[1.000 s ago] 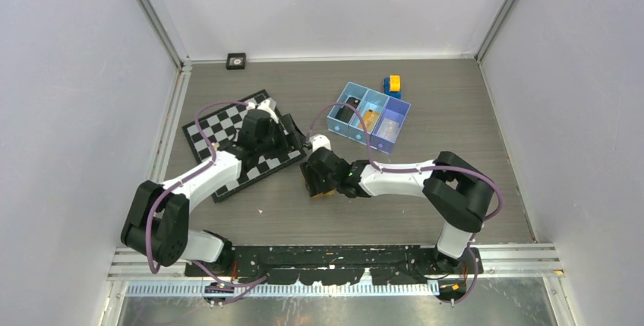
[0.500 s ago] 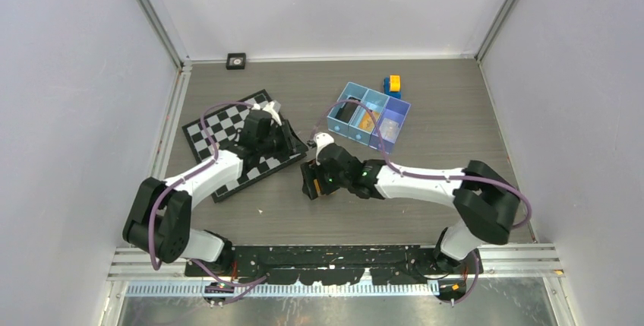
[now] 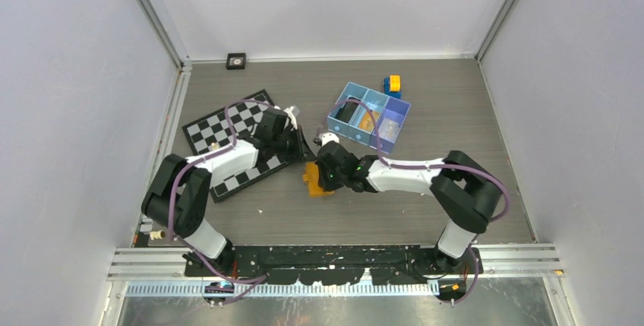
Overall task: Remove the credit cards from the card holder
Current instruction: Close the card holder at the center of the board.
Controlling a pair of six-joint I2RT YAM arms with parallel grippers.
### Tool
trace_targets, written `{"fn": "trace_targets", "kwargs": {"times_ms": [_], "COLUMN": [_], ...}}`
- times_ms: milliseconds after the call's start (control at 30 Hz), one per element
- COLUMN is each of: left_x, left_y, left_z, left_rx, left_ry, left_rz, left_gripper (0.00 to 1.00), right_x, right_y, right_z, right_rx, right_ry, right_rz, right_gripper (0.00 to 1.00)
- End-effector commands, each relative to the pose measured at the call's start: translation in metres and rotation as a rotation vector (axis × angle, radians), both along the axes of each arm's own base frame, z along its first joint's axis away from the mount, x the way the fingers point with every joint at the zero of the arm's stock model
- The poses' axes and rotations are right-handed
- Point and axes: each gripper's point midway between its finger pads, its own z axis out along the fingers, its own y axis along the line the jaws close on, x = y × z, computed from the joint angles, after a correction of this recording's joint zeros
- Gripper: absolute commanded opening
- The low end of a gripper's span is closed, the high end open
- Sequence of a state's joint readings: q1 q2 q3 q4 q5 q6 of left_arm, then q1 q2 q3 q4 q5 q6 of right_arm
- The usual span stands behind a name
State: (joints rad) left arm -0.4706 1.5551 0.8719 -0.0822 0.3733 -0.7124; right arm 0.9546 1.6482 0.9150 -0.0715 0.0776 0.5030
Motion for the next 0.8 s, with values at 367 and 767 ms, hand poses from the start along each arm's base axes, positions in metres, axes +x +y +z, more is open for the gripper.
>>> {"fn": "trace_targets", "kwargs": {"times_ms": [367,767], "left_x": [-0.017,-0.017], "left_y": [0.0,-0.005], "left_z": [-0.047,-0.054], "left_rx": [0.112,0.088], "left_ry": [0.106,0.128], "left_rz": [-0.066,-0.07], "left_gripper": [0.0,0.0], "right_x": [0.021,0.03], "right_y": [-0.016,-0.018], "right_z": [0.025,-0.012], "right_rx": [-0.003,-0.079], "right_ry": [-0.083,0.01], "right_rz": [-0.113,-0.137], "right_gripper": [0.01,0.0]}}
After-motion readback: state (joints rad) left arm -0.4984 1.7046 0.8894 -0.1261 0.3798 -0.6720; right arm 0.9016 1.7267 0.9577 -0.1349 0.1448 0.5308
